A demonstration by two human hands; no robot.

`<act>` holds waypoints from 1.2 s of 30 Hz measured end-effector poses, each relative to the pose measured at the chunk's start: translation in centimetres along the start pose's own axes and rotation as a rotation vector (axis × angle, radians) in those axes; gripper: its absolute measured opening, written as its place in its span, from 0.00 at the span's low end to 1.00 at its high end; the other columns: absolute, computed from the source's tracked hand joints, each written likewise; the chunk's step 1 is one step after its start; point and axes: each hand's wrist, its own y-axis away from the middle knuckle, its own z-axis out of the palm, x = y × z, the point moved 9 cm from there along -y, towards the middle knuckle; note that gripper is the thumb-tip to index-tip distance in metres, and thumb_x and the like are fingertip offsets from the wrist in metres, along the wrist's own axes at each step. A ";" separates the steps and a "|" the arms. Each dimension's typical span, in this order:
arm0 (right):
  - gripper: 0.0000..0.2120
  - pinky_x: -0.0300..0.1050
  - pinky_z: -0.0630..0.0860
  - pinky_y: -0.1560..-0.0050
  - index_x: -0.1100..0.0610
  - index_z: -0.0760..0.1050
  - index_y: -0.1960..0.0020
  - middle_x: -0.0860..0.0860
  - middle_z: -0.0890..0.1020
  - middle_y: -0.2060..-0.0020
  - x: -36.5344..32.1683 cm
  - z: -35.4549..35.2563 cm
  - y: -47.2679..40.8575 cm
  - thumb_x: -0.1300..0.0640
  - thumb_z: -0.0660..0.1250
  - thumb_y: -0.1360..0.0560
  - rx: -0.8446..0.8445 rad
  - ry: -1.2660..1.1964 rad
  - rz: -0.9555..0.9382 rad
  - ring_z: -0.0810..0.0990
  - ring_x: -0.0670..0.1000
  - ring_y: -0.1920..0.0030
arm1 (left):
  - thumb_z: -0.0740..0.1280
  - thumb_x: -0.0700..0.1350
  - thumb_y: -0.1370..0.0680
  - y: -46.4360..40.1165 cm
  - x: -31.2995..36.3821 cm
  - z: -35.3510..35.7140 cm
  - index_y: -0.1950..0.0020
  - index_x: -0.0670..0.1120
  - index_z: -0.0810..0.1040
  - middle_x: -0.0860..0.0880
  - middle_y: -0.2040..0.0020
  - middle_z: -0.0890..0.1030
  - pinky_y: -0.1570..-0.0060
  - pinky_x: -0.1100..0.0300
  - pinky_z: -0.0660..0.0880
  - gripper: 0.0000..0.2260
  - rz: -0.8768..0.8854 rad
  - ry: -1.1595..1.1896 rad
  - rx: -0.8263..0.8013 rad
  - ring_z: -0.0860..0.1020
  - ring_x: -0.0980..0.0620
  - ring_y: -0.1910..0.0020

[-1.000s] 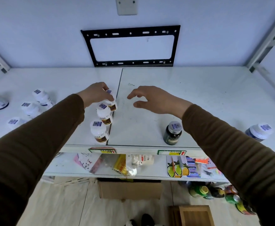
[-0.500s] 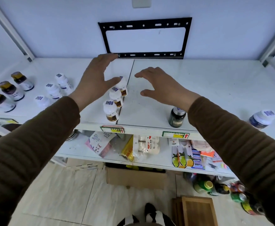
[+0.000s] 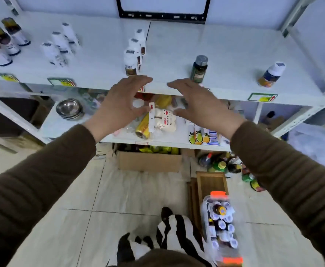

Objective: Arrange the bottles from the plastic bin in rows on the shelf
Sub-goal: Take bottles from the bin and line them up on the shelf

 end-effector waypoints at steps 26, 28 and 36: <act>0.31 0.51 0.68 0.33 0.52 0.64 0.26 0.53 0.69 0.30 8.5 16.0 33.6 0.50 0.70 0.25 -0.423 -0.152 0.265 0.67 0.56 0.30 | 0.71 0.53 0.23 25.7 14.6 25.3 0.25 0.58 0.64 0.54 0.26 0.67 0.30 0.55 0.63 0.29 -0.357 0.244 -0.373 0.67 0.54 0.30; 0.30 0.50 0.68 0.33 0.51 0.64 0.26 0.54 0.70 0.30 9.7 17.1 35.4 0.47 0.69 0.25 -0.437 -0.157 0.283 0.68 0.56 0.30 | 0.71 0.54 0.24 27.3 15.7 27.7 0.25 0.58 0.64 0.54 0.26 0.67 0.28 0.54 0.63 0.28 -0.387 0.264 -0.383 0.66 0.54 0.28; 0.25 0.51 0.70 0.37 0.55 0.67 0.29 0.56 0.73 0.34 18.2 22.2 41.2 0.56 0.67 0.24 -0.532 -0.160 0.314 0.72 0.58 0.34 | 0.71 0.49 0.22 29.5 20.0 37.4 0.24 0.50 0.66 0.51 0.26 0.70 0.30 0.58 0.64 0.28 -0.548 0.244 -0.429 0.67 0.53 0.28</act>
